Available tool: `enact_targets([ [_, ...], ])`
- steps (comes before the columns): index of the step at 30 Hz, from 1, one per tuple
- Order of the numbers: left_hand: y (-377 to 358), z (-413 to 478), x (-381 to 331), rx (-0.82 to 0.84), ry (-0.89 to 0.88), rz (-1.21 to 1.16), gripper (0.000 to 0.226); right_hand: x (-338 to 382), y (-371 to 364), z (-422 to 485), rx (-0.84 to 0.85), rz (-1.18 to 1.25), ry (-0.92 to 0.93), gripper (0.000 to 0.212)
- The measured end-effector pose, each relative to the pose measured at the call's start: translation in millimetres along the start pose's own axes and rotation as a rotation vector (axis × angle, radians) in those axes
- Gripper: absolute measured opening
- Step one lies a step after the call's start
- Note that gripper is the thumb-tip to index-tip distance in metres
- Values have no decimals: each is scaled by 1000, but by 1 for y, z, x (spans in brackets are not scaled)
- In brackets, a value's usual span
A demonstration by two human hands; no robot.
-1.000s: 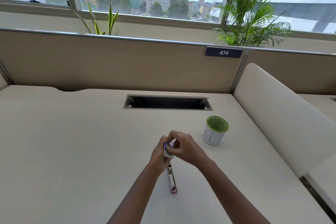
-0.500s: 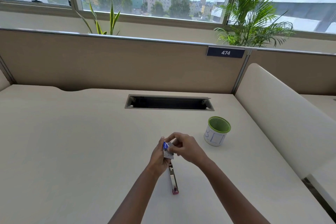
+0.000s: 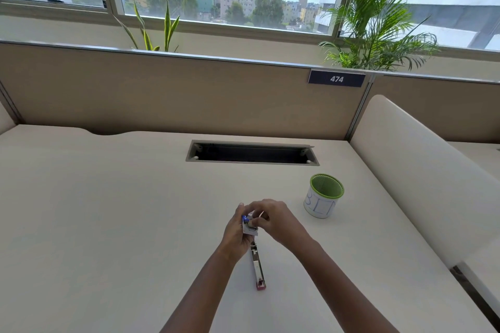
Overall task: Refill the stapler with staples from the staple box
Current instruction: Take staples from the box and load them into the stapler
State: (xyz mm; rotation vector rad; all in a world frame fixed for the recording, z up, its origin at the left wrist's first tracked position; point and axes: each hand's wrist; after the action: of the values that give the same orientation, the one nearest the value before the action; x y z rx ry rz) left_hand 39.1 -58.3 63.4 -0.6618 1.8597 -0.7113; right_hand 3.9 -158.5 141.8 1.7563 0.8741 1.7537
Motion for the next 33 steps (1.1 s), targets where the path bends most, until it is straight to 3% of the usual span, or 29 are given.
enact_targets([
  [14,-3,-3,-3,22,-9,77,37,7,2,-3,15,-17,-28,11],
  [24,-4,-1,-1,-4,-45,114,36,10,-5,-6,-44,-138,-8,25],
  [33,-3,3,2,-8,-57,85,30,9,-8,-6,-88,-61,92,26],
])
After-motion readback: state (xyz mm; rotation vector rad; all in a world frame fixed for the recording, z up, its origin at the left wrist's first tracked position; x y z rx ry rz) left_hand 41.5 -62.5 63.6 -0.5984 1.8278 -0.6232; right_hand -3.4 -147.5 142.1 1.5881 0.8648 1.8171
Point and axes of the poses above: each hand's wrist, its own z-axis towards the middle knuckle, its own y-axis out of the back of the hand, x = y × z, and after that the axes turned 9 degrees about -y, right-handed
